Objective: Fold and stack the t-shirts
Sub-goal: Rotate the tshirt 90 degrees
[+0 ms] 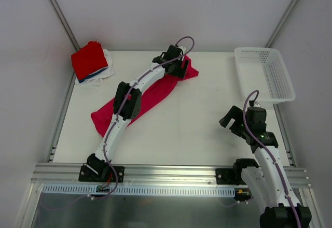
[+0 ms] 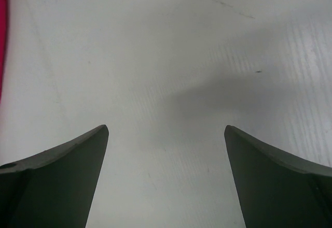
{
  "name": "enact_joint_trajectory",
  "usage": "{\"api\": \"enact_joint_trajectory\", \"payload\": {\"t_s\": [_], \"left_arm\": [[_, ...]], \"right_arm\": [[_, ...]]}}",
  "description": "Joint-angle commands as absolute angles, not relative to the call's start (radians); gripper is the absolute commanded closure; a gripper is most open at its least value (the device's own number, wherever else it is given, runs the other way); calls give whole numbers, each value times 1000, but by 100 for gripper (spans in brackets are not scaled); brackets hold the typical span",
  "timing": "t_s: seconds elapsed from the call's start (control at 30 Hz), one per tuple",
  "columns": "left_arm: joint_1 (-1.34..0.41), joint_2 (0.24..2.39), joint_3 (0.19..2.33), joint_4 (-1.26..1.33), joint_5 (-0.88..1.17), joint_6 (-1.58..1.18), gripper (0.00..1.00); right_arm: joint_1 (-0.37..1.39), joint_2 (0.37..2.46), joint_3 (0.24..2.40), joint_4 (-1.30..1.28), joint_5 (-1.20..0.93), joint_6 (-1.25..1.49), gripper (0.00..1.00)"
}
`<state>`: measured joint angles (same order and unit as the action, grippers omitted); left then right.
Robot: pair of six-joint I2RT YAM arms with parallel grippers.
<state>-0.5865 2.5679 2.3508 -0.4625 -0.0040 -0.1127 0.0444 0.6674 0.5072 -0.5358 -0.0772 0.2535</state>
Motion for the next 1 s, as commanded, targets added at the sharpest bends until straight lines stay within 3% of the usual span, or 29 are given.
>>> {"api": "enact_joint_trajectory", "payload": {"t_s": [0.0, 0.17, 0.3, 0.47, 0.77, 0.8, 0.9, 0.93, 0.97], "left_arm": [[-571, 2615, 2474, -477, -40, -72, 24], [-545, 2642, 2526, -355, -70, 27, 2], [-525, 2599, 2530, -243, -136, 112, 1], [-511, 2375, 2493, -215, -170, 139, 1], [-511, 1850, 2085, -216, -373, 256, 1], [-511, 1782, 2012, -215, -415, 268, 1], [-509, 1688, 1919, -209, -463, 279, 1], [-508, 1674, 1911, -216, -471, 270, 1], [-509, 1658, 1896, -218, -471, 267, 1]], "right_arm": [[72, 669, 476, -414, -181, 319, 1], [255, 754, 471, -241, -169, 434, 0], [444, 929, 586, -215, -42, 442, 1], [658, 1142, 716, -134, 35, 469, 0], [853, 1633, 1242, -130, -53, 452, 1], [862, 1676, 1284, -117, -75, 465, 4], [908, 1842, 1455, -109, -135, 475, 35], [934, 1882, 1497, -107, -147, 483, 58], [948, 1951, 1567, -104, -158, 489, 68]]}}
